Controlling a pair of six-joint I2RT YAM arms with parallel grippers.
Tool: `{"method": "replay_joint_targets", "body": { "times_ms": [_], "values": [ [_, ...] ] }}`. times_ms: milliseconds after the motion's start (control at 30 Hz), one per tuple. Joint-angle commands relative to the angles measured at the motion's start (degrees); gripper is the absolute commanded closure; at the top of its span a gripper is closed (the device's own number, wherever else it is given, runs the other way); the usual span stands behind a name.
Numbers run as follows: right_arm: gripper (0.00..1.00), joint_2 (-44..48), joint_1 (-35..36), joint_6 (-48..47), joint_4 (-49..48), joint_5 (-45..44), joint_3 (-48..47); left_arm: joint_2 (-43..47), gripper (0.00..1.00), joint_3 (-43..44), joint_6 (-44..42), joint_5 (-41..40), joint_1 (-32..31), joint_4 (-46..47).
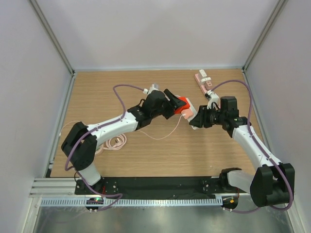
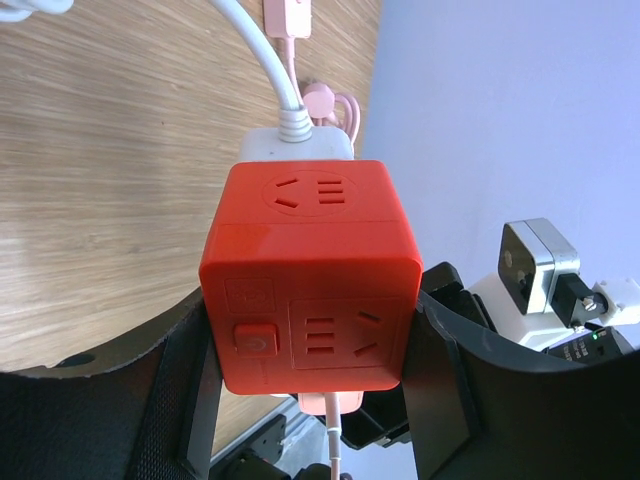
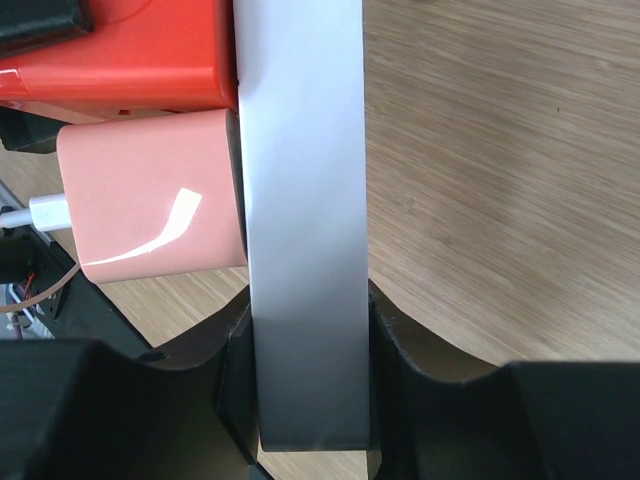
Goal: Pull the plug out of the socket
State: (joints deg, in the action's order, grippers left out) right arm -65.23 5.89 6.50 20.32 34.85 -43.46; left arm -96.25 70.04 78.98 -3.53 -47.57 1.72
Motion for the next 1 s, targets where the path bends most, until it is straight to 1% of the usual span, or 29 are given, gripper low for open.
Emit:
{"method": "replay_joint_targets", "body": {
  "times_ms": [0,67,100,133,167,200,233,267,300,400,500,533,567,600,633,667,700,733,767,833,867,900,933,967],
  "values": [
    [0.99,0.11,-3.25,2.55,-4.41,-17.1,-0.66,5.55,1.0,1.94,-5.04,-0.35,0.46,-2.62],
    [0.99,-0.07,-3.78,2.64,-4.23,-14.65,-0.66,5.28,1.0,1.16,-7.77,7.1,1.07,2.47],
    [0.99,-0.07,-3.78,2.46,-4.23,-13.59,-0.75,5.11,1.0,0.28,-8.31,9.4,1.51,7.03],
    [0.99,0.1,-3.87,1.68,-4.15,-11.75,-0.83,4.41,1.0,0.36,-8.14,13.42,2.47,7.94],
    [0.99,0.02,-3.96,1.15,-3.88,-11.3,-0.92,4.14,1.0,0.71,-8.23,14.94,3.09,7.69],
    [0.99,0.19,-3.96,0.88,-3.79,-11.04,-0.92,3.79,1.0,1.93,-8.32,15.83,3.53,5.25],
    [0.99,0.63,-4.04,0.79,-3.88,-11.12,-0.84,3.87,1.0,2.38,-8.58,15.83,3.71,3.14],
    [0.99,0.72,-4.13,0.97,-4.05,-11.82,-0.83,4.14,1.0,3.08,-8.41,12.62,3.8,0.16],
    [0.99,0.98,-4.39,1.06,-4.14,-12.35,-0.66,4.31,1.0,3.87,-7.97,10.41,3.8,-7.18],
    [0.99,1.42,-4.66,1.84,-4.67,-15.15,-0.22,4.75,1.0,7.12,-7.09,4.6,3.45,-16.79],
    [0.99,1.77,-4.75,1.94,-5.02,-17.53,0.04,5.46,1.0,7.48,-6.73,3.97,3.01,-19.38],
    [0.99,1.95,-4.75,2.02,-5.2,-17.88,0.04,5.54,1.0,7.65,-6.99,4.75,3.01,-19.21],
    [0.99,2.04,-4.83,2.02,-5.2,-18.15,0.22,5.54,1.0,7.65,-9.17,5.98,3.1,-18.94],
    [0.99,2.04,-4.75,2.11,-5.37,-17.54,0.22,5.63,1.0,7.22,-11.46,11.65,3.01,-14.42],
    [0.99,2.13,-4.92,2.2,-5.37,-16.93,0.22,5.81,1.0,6.35,-13.31,15.27,3.19,-9.76],
    [0.99,1.95,-4.92,2.02,-5.29,-16.57,0.13,6.07,1.0,2.86,-13.33,18.44,3.19,-4.58],
    [0.99,1.86,-5.01,1.94,-5.29,-15.79,0.13,5.81,1.0,1.95,-12.46,23.52,3.88,2.52],
    [0.99,1.86,-5.01,1.85,-5.29,-15.69,0.13,5.37,1.0,1.77,-11.75,25.22,4.32,3.37],
    [0.99,1.95,-5.1,1.76,-5.29,-15.78,0.05,4.59,1.0,2.55,-10.79,26.11,4.59,1.21],
    [0.99,2.21,-5.1,1.76,-5.37,-17.01,0.13,4.93,1.0,3.78,-10.25,20.61,5.03,-5.54],
    [0.99,2.39,-5.19,1.93,-5.37,-17.53,0.31,5.36,1.0,4.92,-10.25,17.54,4.86,-12.37],
    [0.99,2.56,-5.19,2.02,-5.46,-17.88,0.4,6.33,1.0,5.71,-10.25,14.37,4.68,-15.66],
    [0.99,2.65,-5.19,2.11,-5.72,-18.93,0.4,6.77,1.0,6.33,-10.25,7.99,4.33,-18.47],
    [0.99,2.83,-5.19,2.11,-5.81,-19.38,0.66,7.21,1.0,7.47,-10.34,6.1,4.24,-22.59]
  ]
}}
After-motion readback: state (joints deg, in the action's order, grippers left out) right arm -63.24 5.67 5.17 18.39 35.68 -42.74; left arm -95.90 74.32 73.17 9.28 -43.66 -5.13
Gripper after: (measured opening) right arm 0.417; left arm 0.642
